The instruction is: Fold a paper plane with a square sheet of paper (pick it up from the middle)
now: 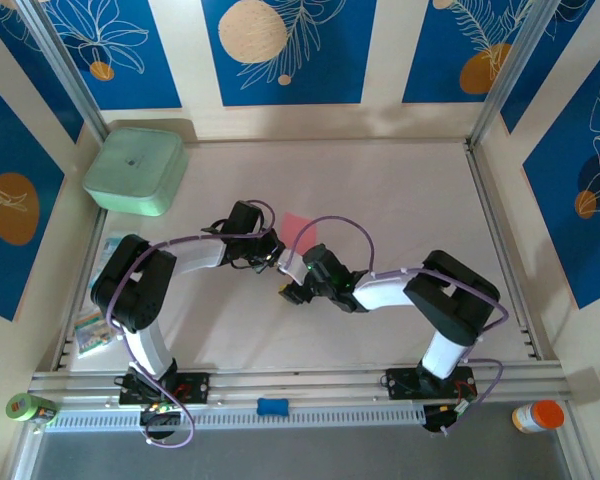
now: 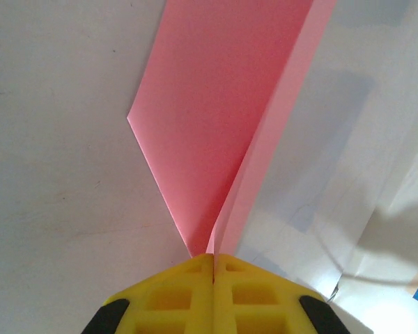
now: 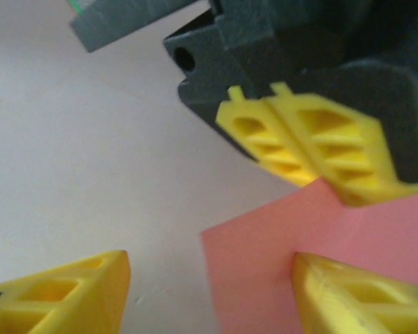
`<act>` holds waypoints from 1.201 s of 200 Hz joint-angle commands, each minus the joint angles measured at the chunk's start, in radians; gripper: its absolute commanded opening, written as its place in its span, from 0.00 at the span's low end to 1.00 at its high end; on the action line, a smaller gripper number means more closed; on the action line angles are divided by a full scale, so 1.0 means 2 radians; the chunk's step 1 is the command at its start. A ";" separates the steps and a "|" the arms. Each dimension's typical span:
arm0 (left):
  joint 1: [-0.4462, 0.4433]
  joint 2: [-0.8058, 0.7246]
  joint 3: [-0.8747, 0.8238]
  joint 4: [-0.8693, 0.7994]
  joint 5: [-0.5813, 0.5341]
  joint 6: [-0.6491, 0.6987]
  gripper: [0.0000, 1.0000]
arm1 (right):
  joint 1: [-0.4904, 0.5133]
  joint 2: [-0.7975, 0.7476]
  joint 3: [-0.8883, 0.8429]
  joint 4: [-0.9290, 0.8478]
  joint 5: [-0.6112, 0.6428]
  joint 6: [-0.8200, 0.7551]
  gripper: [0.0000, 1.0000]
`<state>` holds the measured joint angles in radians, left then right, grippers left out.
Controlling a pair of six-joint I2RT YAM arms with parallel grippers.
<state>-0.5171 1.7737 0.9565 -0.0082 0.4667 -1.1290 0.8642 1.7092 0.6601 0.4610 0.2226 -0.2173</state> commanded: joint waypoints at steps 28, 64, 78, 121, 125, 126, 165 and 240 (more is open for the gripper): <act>0.002 -0.011 -0.004 -0.011 -0.003 -0.008 0.01 | 0.010 0.019 -0.017 0.113 0.057 -0.050 0.45; 0.002 -0.011 -0.004 -0.017 -0.008 -0.007 0.02 | 0.018 0.014 -0.035 0.137 0.072 -0.062 0.38; 0.003 -0.010 -0.004 -0.018 -0.010 -0.008 0.02 | 0.021 0.009 -0.041 0.141 0.074 -0.067 0.36; 0.003 -0.010 -0.004 -0.024 -0.013 -0.006 0.03 | 0.029 -0.001 -0.057 0.154 0.083 -0.072 0.31; 0.003 -0.010 -0.004 -0.023 -0.014 -0.007 0.03 | 0.030 -0.001 -0.057 0.155 0.084 -0.073 0.31; 0.002 -0.010 -0.004 -0.024 -0.014 -0.006 0.03 | 0.030 -0.001 -0.057 0.156 0.085 -0.073 0.30; 0.002 -0.010 -0.006 -0.027 -0.014 -0.006 0.04 | 0.033 -0.005 -0.059 0.170 0.103 -0.069 0.28; 0.003 -0.010 -0.007 -0.029 -0.016 -0.005 0.05 | 0.039 -0.013 -0.056 0.169 0.098 -0.066 0.22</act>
<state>-0.5171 1.7737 0.9562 -0.0418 0.4503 -1.1294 0.9264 1.7229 0.5480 0.7681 0.4229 -0.3485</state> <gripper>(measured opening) 0.054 0.238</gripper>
